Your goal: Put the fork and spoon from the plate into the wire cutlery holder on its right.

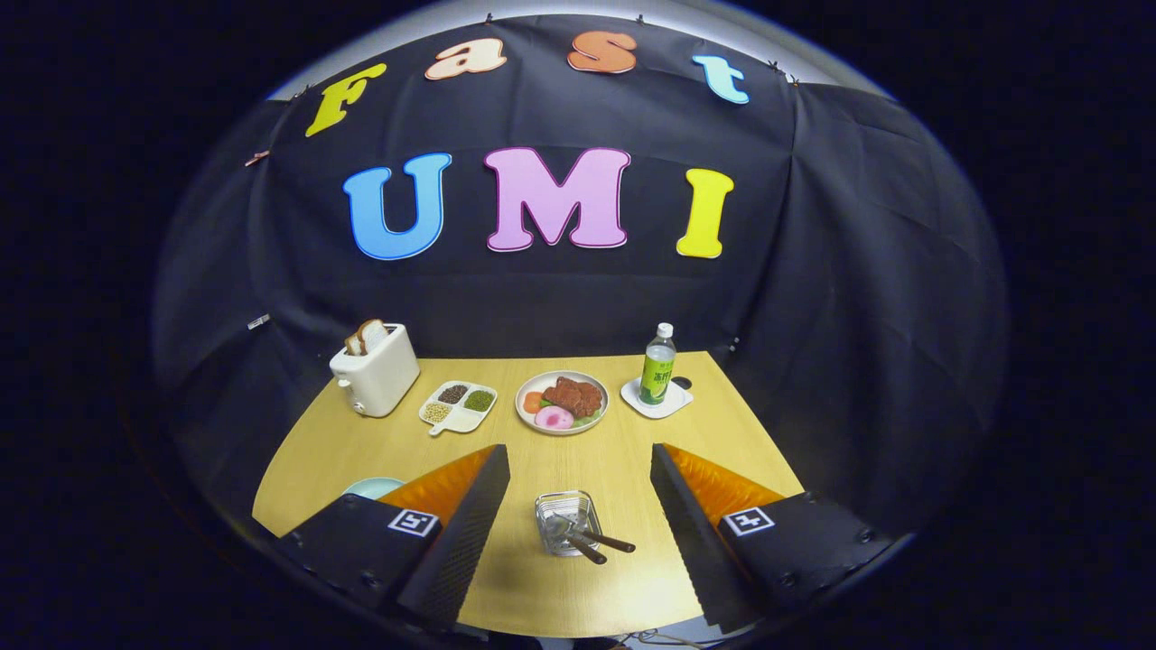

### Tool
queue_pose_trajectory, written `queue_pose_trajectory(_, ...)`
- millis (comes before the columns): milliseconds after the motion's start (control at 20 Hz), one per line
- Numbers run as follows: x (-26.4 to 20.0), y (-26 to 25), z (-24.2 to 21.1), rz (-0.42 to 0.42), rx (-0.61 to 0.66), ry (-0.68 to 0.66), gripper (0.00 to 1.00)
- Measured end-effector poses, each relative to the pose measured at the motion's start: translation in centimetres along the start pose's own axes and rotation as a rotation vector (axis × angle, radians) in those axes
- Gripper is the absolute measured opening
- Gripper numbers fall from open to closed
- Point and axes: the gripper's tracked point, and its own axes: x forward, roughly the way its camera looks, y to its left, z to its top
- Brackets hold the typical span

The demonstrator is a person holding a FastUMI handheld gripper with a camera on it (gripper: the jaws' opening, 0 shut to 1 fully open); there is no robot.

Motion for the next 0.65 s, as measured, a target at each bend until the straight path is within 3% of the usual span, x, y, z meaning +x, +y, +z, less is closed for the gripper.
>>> queue_pose_trajectory(350, 2.7, 1.2, 2.0, 0.090, -0.130, -0.073, 0.98)
queue_pose_trajectory(650, 3.3, 4.0, 2.4, 0.245, -0.196, -0.099, 0.98)
